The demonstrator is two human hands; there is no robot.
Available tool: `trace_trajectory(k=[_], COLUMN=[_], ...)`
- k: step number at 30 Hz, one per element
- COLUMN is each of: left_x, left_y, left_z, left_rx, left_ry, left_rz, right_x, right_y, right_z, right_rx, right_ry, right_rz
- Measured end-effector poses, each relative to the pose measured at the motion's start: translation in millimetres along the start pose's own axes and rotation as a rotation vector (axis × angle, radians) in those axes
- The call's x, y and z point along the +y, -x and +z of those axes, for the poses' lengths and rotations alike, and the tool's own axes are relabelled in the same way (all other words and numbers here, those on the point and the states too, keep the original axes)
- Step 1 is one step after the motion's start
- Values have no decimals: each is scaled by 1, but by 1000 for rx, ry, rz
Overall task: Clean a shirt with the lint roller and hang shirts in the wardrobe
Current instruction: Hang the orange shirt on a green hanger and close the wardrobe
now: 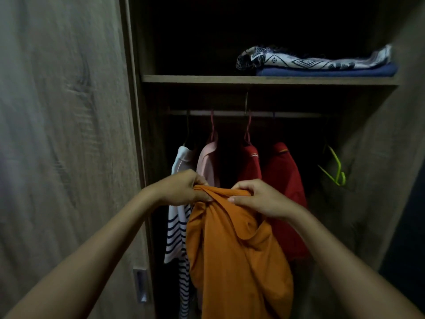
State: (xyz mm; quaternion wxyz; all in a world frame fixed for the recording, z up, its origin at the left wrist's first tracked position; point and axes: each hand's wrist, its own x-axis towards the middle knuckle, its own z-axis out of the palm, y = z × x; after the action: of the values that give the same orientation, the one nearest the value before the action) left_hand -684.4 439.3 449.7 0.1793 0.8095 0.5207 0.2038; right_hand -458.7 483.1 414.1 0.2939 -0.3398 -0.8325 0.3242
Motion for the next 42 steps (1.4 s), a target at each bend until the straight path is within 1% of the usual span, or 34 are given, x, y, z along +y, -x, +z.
trace_trajectory(k=[2, 4, 5, 7, 9, 10, 12, 13, 14, 16, 17, 19, 20, 22, 23, 24, 25, 26, 27, 28, 29, 31, 33, 34, 35, 36, 37, 38, 39, 40, 41, 42], left_x=[-1, -5, -6, -9, -12, -14, -17, -17, -18, -23, -28, -36, -37, -37, -35, -34, -33, -33, -34, -34, -32, -22, -12, -9, -6, -4, -2, 0, 4, 9, 14, 19], left_y=[2, 6, 10, 14, 13, 10, 3, 1, 0, -2, -2, -2, -1, -1, -3, -7, -12, -16, -20, -24, -28, -32, -35, -36, -36, -35, -36, -38, -41, -44, -49, -54], left_z=[-9, -24, -31, -40, -38, -36, -31, -29, -26, -17, -12, -7, -7, -10, -10, -8, -4, 3, 9, 16, 21, 22, 12, 4, -2, -7, -9, -8, -4, 1, 6, 9], left_rx=[30, 49, 25, -68, -103, -67, 57, 109, 146, 169, 157, 146, 170, 287, 376, 466, 538, 584, 595, 575, 533, 457, 343, 258, 168, 100, 72, 95, 169, 267, 362, 433], left_ry=[15, 69, 108, 156, 103, 65, 5, -19, -44, -82, -88, -49, 6, 153, 225, 267, 263, 217, 162, 123, 99, 87, 149, 207, 250, 262, 252, 218, 163, 108, 70, 52], left_rz=[-3, -3, -21, -100, -152, -151, -123, -107, -100, -105, -103, -72, -52, -40, -53, -73, -86, -83, -67, -49, -36, 12, 55, 51, 36, 21, 20, 40, 75, 119, 166, 211], right_x=[0, 4, 5, 1, -15, -23, -30, -29, -24, -6, 2, 6, 5, 1, 0, 2, 7, 17, 28, 37, 43, 45, 40, 37, 36, 36, 36, 36, 36, 37, 39, 42], right_y=[2, 5, 6, 10, 14, 15, 12, 10, 8, 6, 8, 13, 15, 18, 19, 19, 20, 20, 21, 23, 25, 28, 30, 31, 32, 34, 37, 40, 43, 45, 44, 39], right_z=[-5, -19, -28, -47, -62, -69, -78, -79, -77, -72, -71, -75, -79, -87, -87, -84, -79, -71, -65, -61, -62, -74, -92, -100, -106, -110, -113, -114, -115, -117, -121, -126], right_rx=[-4, -48, -84, -138, -90, -37, 59, 59, 23, -58, -53, 42, 116, 258, 292, 292, 264, 218, 185, 183, 215, 328, 422, 429, 400, 334, 241, 134, 39, -7, 11, 108], right_ry=[84, 334, 448, 491, 455, 444, 427, 438, 474, 543, 543, 487, 467, 445, 429, 431, 456, 483, 490, 471, 441, 375, 355, 335, 306, 271, 243, 229, 205, 162, 106, 74], right_rz=[7, 57, 114, 195, 166, 127, 102, 131, 178, 296, 332, 339, 303, 210, 178, 175, 195, 225, 253, 274, 283, 265, 225, 224, 236, 262, 296, 332, 362, 373, 365, 338])
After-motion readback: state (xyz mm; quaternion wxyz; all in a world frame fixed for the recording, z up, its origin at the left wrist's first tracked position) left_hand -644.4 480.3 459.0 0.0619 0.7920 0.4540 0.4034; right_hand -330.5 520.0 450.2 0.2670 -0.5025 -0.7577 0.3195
